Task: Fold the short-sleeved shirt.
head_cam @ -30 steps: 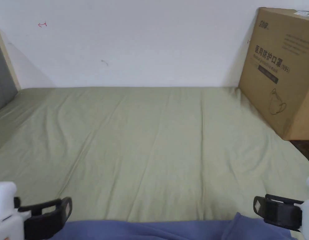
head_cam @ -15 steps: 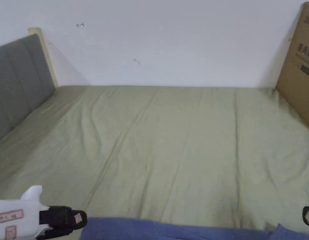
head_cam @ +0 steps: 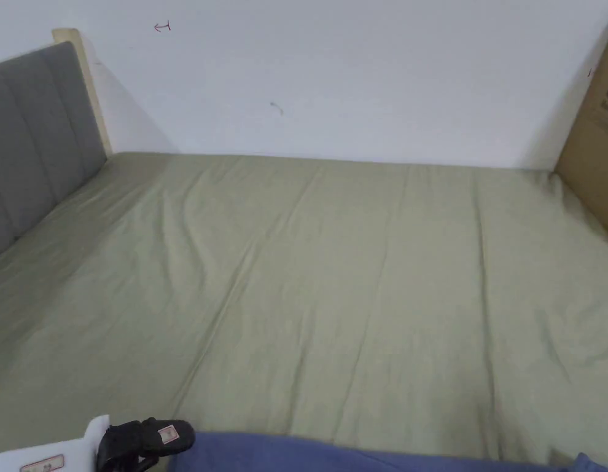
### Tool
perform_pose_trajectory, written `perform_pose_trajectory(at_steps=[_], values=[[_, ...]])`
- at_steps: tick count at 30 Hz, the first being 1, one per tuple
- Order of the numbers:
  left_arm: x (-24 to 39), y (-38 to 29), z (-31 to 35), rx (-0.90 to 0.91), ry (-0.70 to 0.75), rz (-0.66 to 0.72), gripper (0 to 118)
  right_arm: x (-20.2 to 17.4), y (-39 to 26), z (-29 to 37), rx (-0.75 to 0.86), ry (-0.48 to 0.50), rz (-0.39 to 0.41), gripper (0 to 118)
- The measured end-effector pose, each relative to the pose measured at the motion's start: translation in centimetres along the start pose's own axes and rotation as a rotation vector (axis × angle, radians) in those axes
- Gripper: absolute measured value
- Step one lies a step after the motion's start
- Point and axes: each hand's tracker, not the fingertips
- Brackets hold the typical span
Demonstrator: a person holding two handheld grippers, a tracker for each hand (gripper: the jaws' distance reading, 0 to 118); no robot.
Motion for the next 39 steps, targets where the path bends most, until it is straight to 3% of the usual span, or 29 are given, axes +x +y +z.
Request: perform_pose_trajectory(at_steps=[3,4,5,6,7,8,9,10,12,15,16,17,18,20,25,27,30,33,35,37,38,39], values=[[0.3,-0.8,0.2,-0.123,-0.01,-0.016,116,-0.4,0.2,-0.3,-0.011,-0.004,0.011,0],[0.2,-0.7,0.2,-0.125,0.011,-0.047,106,-0.5,0.3,-0.4,-0.013,-0.002,0.013,0],[0.0,-0.4,0.3,-0.083,0.053,-0.083,82,-0.6,0.4,-0.5,-0.017,0.003,0.013,0],[-0.2,-0.3,0.5,-0.061,0.11,-0.072,21,-0.7,0.4,-0.6,-0.02,0.01,0.015,0],[-1.0,-0.2,1.2,-0.041,0.305,-0.055,5,-0.9,0.4,-0.8,-0.023,0.015,0.017,0],[-1.1,-0.3,1.4,-0.029,0.355,-0.008,5,-1.0,0.4,-0.9,-0.026,0.02,0.021,0],[-0.6,-0.5,0.8,-0.007,0.203,0.063,4,-1.2,0.4,-1.1,-0.029,0.023,0.026,0],[-2.6,0.2,-2.9,0.002,0.243,-0.022,4,-1.3,0.5,-1.3,-0.034,0.025,0.031,0],[-0.4,0.4,-3.5,-0.039,0.446,-0.247,4,-1.5,0.5,-1.5,-0.039,0.038,0.041,0],[5.2,-1.6,-3.9,-0.041,0.529,-0.375,4,-1.8,0.6,-1.4,-0.025,0.065,0.045,0],[7.2,-2.4,-4.1,0.013,0.548,-0.354,4,-1.8,0.6,-1.5,-0.022,0.075,0.044,0],[9.3,-3.2,-4.2,0.061,0.644,-0.418,5,-1.8,0.5,-1.5,-0.021,0.084,0.04,0],[7.4,-0.9,-0.6,0.091,0.842,-0.53,4,-1.7,0.4,-1.6,-0.019,0.094,0.037,0],[10.0,-2.1,-0.6,0.113,1.15,-0.712,5,-1.4,-0.1,-1.8,-0.022,0.108,0.037,0],[14.2,-6.0,-3.9,0.113,1.046,-0.692,5,-0.3,-1.4,-2.2,-0.042,0.113,0.019,0],[15.8,-7.1,-6.5,0.064,0.9,-0.72,5,0.3,-1.8,-1.9,-0.041,0.119,-0.005,0],[16.4,-8.2,-11.8,-0.099,0.671,-0.575,5,1.2,-2.3,-1.5,-0.035,0.118,-0.026,0],[15.6,-8.9,-17.3,-0.22,0.616,-0.555,6,1.9,-2.7,-0.8,-0.029,0.114,-0.042,0],[14.9,-10.0,-21.5,-0.282,0.597,-0.54,22,2.4,-3.0,-0.4,-0.026,0.11,-0.052,0],[13.8,-10.3,-24.2,-0.331,0.582,-0.5,80,2.8,-3.2,0.0,-0.026,0.104,-0.061,0],[13.4,-10.9,-25.3,-0.357,0.566,-0.473,101,3.0,-3.3,0.1,-0.026,0.101,-0.066,0],[13.2,-11.1,-25.9,-0.348,0.544,-0.463,111,3.2,-3.4,0.2,-0.026,0.1,-0.073,0]])
